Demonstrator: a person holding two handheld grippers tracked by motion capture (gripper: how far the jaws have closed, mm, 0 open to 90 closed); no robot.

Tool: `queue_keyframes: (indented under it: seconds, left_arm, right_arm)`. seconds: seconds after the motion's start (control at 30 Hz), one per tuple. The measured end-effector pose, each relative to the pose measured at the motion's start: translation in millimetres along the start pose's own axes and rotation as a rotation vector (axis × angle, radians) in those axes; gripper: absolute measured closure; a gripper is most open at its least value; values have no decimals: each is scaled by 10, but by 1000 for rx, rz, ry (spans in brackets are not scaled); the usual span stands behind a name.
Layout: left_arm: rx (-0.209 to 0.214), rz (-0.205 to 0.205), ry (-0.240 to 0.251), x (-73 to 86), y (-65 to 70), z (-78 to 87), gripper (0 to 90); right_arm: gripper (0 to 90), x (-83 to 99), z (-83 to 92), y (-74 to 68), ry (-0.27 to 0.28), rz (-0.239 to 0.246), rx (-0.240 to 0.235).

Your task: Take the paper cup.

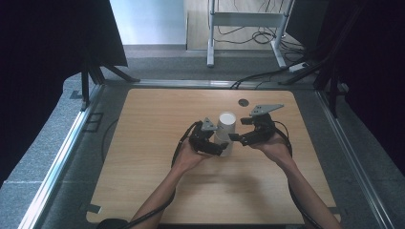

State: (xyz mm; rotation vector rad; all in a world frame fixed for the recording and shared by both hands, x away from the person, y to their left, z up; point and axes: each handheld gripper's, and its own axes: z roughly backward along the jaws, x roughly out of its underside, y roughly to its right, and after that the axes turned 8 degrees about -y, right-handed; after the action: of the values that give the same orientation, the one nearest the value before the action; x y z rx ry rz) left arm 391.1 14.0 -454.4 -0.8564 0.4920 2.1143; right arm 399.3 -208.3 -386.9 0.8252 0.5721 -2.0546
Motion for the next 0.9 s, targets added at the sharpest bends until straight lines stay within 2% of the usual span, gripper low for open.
queue_keyframes:
  seconds: [0.37,0.6,0.73,0.9]
  left_arm:
    - [5,0,-5,-14,18,-75,169]
    - [-20,-16,-12,-25,44,-74,203]
    - [-27,-21,-15,-32,51,-72,207]
    - [-27,-23,-18,-35,51,-70,209]
  right_arm:
    - [132,-201,-35,28,7,-4,5]
    - [149,-329,-65,17,-2,8,7]
    - [195,-383,-74,14,-6,14,9]
    - [309,-428,-66,11,-16,24,7]
